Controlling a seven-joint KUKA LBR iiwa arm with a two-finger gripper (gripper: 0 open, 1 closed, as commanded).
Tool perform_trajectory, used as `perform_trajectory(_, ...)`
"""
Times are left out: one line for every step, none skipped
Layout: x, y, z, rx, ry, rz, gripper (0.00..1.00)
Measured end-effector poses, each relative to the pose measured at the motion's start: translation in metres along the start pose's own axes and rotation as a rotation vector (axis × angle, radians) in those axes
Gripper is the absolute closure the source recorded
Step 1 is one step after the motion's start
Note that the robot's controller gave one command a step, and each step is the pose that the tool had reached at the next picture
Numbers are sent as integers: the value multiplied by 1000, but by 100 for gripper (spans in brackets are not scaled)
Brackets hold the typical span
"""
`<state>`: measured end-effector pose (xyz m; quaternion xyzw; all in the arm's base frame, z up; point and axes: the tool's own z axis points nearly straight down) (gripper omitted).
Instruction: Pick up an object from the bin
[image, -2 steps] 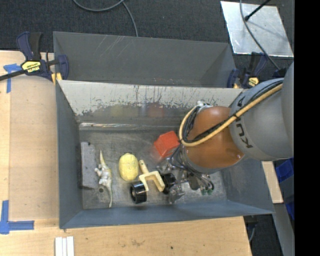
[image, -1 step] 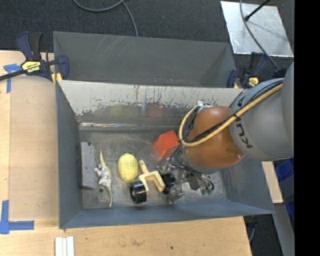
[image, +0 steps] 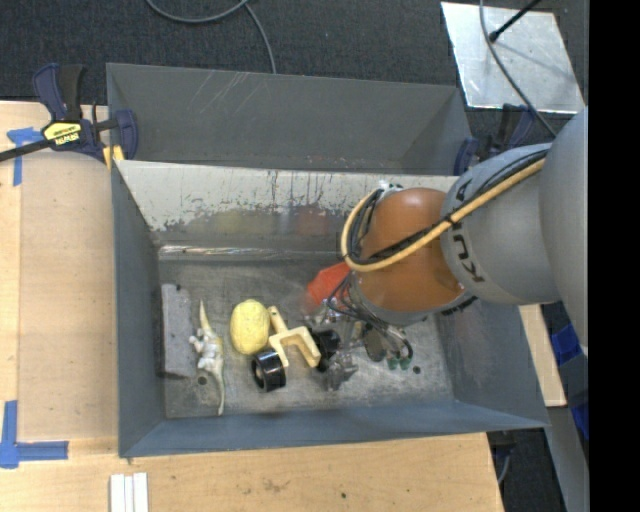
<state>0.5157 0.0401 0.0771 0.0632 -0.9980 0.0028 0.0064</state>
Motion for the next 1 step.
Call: perform_trajectory(15,-18,-143,-4,-16,-136,100)
